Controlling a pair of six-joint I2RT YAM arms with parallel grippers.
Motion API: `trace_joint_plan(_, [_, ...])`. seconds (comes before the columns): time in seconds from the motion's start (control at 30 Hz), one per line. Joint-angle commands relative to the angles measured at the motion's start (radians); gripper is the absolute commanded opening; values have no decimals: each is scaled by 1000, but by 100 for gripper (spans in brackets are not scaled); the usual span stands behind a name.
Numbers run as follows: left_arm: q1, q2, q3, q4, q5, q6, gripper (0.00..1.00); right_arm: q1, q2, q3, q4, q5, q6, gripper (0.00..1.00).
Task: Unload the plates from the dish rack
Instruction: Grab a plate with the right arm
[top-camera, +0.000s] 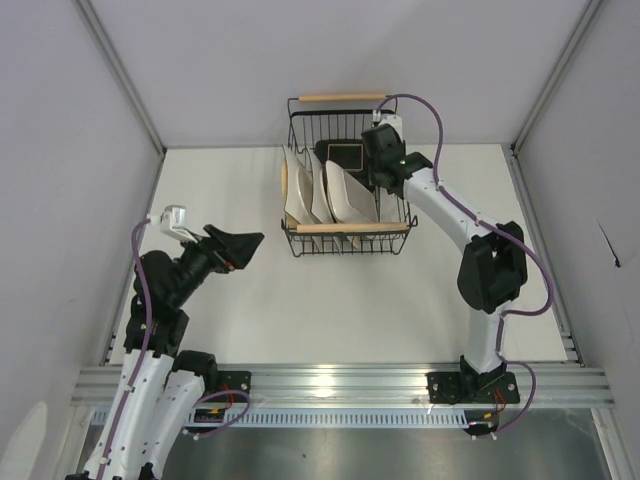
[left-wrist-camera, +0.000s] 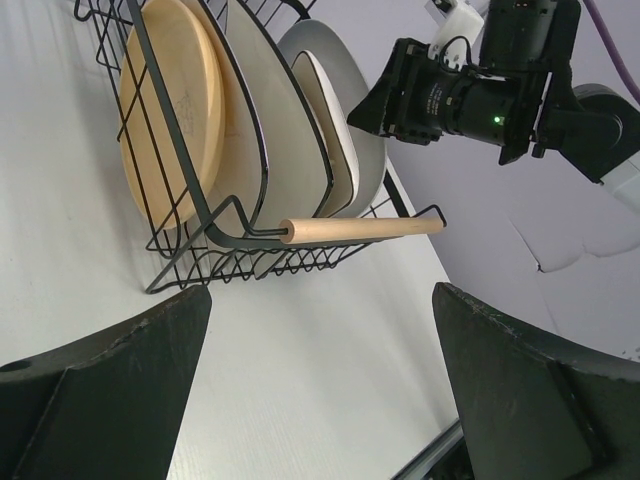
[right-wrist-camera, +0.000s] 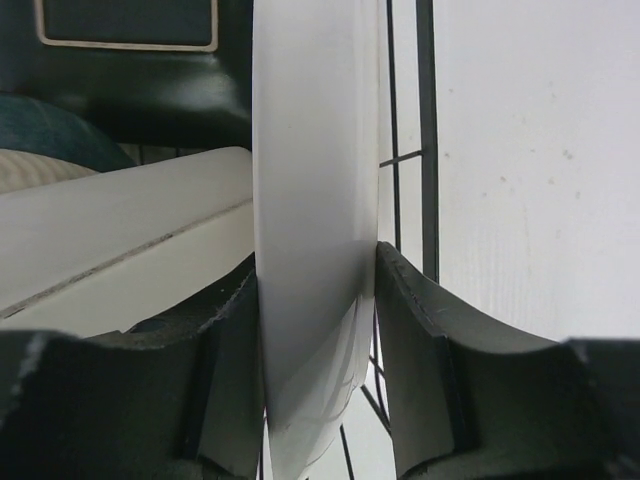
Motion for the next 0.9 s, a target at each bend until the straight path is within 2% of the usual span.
trace_joint_plan(0.0, [-2, -6, -1, 11, -2, 6, 100, 51, 58, 76, -90, 134, -23, 32])
trace_joint_plan(0.23, [-2, -7, -4, 12, -5, 6, 100, 62, 137, 134, -159, 222, -34, 34])
trace_joint_plan(0.33, [-2, -9, -4, 11, -4, 8, 100, 66, 150, 140, -172, 266, -34, 40])
trace_joint_plan(0.43, [-2, -9, -6, 14, -5, 9, 100, 69, 170, 156, -191, 317, -38, 51])
trace_joint_plan(0.6, [-2, -1, -15, 31, 1, -2, 100, 81, 181, 165, -199, 372, -55, 51])
trace_joint_plan(0.73, [-2, 2, -18, 34, 4, -5, 100, 94, 183, 180, -196, 413, -83, 43])
trace_joint_plan(0.83, [-2, 1, -20, 39, 4, -3, 100, 100, 190, 200, -198, 444, -110, 21])
trace_joint_plan(0.87, [-2, 1, -20, 39, 5, -3, 100, 103, 190, 209, -199, 459, -118, 11])
